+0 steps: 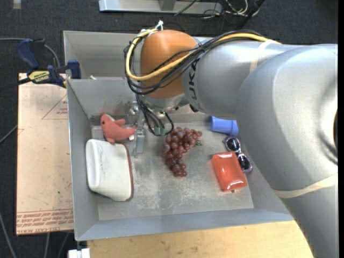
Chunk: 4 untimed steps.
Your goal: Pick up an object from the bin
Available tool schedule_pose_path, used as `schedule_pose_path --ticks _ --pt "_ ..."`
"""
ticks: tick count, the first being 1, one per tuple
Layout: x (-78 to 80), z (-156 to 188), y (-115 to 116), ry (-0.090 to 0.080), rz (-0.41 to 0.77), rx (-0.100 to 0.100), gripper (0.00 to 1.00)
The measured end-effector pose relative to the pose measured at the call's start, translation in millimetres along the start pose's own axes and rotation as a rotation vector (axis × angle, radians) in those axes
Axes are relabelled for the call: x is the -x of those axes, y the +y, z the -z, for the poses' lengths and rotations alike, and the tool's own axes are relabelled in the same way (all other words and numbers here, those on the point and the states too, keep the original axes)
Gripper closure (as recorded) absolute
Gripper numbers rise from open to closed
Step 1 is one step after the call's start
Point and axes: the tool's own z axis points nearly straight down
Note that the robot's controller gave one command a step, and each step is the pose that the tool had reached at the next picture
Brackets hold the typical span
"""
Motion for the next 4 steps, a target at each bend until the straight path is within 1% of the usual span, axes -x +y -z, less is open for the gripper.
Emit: schedule_pose_path --ticks 1,2,3,4 --pt "-13.1 -30.1 -6.6 -0.006 -0.085 0.003 0.00" --pt "-6.1 -18.4 0.1 -0.003 -0.131 0.002 1.00" --pt "-6.1 -18.4 0.0 -0.003 -0.131 0.002 1.00" --pt "-11.4 -4.3 -2.4 0.008 -0.132 -0.002 1.00"
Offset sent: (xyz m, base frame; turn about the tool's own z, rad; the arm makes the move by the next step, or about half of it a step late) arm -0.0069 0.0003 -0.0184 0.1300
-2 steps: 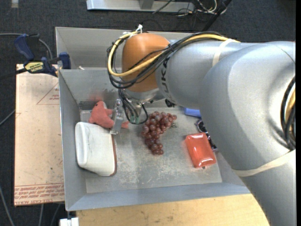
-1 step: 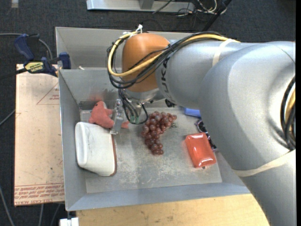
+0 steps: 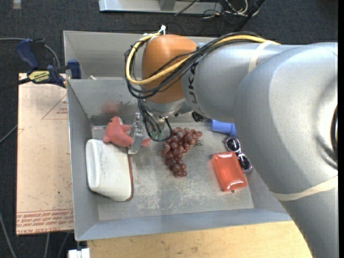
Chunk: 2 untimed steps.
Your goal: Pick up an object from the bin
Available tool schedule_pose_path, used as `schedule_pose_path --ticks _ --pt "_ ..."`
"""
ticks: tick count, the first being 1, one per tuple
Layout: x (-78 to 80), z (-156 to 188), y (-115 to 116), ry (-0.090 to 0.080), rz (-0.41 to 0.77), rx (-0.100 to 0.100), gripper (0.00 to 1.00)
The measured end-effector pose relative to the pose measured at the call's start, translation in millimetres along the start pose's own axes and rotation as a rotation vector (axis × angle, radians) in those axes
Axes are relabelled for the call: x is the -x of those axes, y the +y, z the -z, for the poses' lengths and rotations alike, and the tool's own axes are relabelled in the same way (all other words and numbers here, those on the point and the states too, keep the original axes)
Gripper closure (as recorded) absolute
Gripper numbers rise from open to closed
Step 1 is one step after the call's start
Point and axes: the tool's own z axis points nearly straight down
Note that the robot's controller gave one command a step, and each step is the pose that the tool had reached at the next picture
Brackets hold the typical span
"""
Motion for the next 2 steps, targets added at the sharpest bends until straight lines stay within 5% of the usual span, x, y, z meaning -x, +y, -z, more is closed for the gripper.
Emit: schedule_pose_path --ticks 2 --pt "-0.4 155.6 -10.4 -0.003 -0.043 0.002 1.00"
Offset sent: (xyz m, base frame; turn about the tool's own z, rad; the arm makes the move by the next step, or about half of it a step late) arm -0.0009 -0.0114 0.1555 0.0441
